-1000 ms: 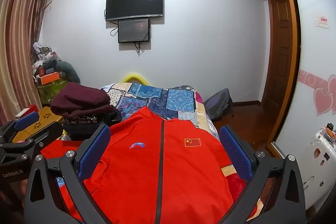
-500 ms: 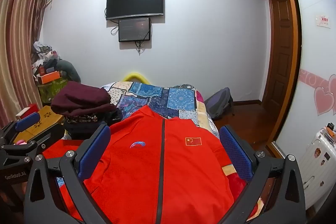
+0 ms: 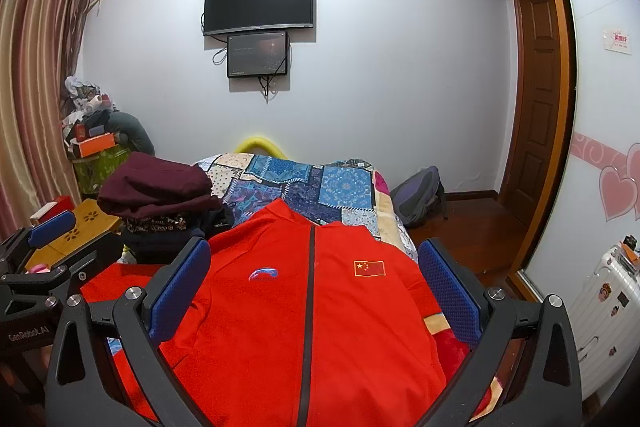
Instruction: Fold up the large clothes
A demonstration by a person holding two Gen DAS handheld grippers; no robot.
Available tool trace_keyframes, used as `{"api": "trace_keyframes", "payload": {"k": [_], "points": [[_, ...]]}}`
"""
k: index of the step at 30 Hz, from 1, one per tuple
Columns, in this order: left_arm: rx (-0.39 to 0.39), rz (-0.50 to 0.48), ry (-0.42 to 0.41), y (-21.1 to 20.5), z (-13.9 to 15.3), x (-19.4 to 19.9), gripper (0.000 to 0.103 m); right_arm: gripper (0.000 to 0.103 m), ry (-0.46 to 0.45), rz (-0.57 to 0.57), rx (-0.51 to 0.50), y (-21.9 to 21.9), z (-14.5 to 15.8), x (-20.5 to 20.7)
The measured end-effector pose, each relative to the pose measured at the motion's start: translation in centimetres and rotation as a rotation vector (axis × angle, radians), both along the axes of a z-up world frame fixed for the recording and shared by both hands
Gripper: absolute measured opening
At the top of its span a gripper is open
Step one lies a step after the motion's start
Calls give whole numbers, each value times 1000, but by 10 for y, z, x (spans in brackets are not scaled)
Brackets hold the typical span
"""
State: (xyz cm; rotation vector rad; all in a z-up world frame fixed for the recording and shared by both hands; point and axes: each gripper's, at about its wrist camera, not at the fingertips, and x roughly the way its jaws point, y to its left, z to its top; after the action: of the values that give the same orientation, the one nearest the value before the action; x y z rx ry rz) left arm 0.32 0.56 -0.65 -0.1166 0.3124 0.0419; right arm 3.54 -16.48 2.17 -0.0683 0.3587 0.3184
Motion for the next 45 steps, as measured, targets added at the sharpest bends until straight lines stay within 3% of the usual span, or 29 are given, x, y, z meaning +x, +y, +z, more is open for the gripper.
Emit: {"api": "trace_keyframes", "payload": {"k": [45], "points": [[-10, 13, 4, 5, 0, 0, 103, 103, 6, 5, -11, 2, -3, 3]]}}
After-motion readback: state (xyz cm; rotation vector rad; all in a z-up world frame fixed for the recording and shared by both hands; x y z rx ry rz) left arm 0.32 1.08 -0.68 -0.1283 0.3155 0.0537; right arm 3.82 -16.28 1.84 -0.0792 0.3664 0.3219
